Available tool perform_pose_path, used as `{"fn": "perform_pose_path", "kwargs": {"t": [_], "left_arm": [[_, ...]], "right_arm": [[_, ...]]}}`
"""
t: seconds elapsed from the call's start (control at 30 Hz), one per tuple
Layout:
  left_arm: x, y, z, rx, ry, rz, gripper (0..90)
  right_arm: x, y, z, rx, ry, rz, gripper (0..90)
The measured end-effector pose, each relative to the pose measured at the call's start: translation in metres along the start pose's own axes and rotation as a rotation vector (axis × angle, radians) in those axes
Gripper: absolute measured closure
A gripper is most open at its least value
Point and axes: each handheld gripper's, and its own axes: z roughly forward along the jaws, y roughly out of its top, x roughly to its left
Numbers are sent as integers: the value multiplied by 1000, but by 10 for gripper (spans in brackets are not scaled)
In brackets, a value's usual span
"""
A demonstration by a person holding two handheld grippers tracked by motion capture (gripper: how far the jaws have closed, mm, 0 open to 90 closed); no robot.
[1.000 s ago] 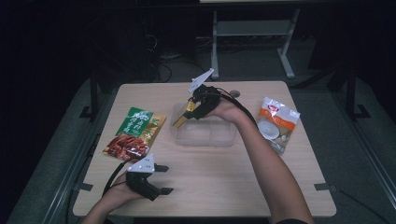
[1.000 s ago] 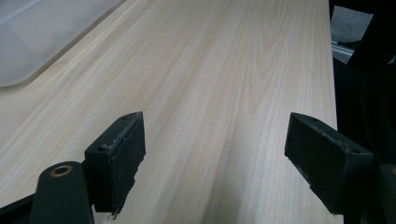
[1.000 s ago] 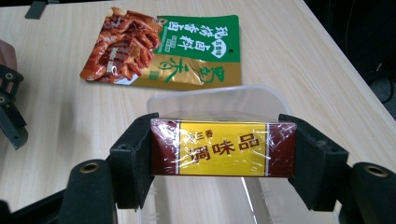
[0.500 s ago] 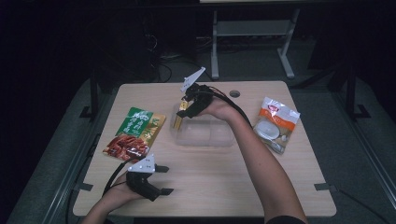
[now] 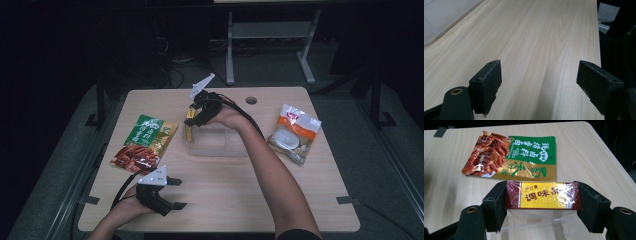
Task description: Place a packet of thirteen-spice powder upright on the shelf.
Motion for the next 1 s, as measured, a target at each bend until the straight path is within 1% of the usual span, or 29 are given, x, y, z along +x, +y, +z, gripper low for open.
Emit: {"fn": "perform_pose_path", "kwargs": {"t": [0.13,0.2,0.23,0.27,0.3,0.33,0.4,0.43,0.47,0.5,0.57,0.63,0.7,0.73,0.77,0.8,0.83,0.87,0.9,0.93,0.97,1.0], "left_arm": [[1,0,0,-2,-2,-1,195],[1,0,0,-4,-1,-3,194],[1,0,0,-2,1,3,193],[0,0,0,0,-2,-6,193],[0,-1,0,3,-2,-6,193],[0,-1,0,3,-2,-6,193],[0,-1,-1,4,-2,-8,192],[0,-2,-1,3,-2,-10,192],[0,-2,-1,3,-2,-10,192],[0,-3,-2,2,1,-14,191],[1,-3,-3,3,4,-15,189],[2,-4,-4,1,9,-18,189],[2,-4,-5,1,14,-23,186],[2,-4,-5,1,14,-23,186],[4,-5,-5,5,22,-17,186],[4,-5,-5,5,22,-17,186],[4,-5,-5,8,26,-24,186],[5,-5,-6,8,30,-23,186],[6,-5,-6,9,33,-20,186],[6,-5,-6,9,33,-20,186],[6,-6,-5,9,34,-26,186],[5,-6,-5,6,36,-34,186]], "right_arm": [[-1,-1,7,8,7,3,310],[-2,-4,16,35,10,4,308],[-2,-5,19,44,13,3,306],[-3,-6,21,54,13,3,304],[-3,-7,24,62,15,11,293],[-4,-7,26,62,12,18,283],[-6,-8,26,43,28,43,255],[-7,-7,25,30,22,40,239],[-7,-7,25,30,22,40,239],[-6,-5,20,21,15,57,220],[-5,-4,14,15,3,44,198],[-3,-3,7,13,0,51,177],[0,-4,0,13,-7,44,166],[2,-5,-2,10,-8,48,157],[4,-6,-7,8,-20,45,156],[4,-6,-7,8,-20,45,156],[5,-8,-9,4,-20,43,156],[10,-13,-17,-3,-24,62,153],[12,-15,-19,-11,-23,75,153],[12,-15,-19,-11,-23,75,153],[17,-20,-25,-10,-36,84,152],[20,-22,-26,-8,-41,85,151]]}}
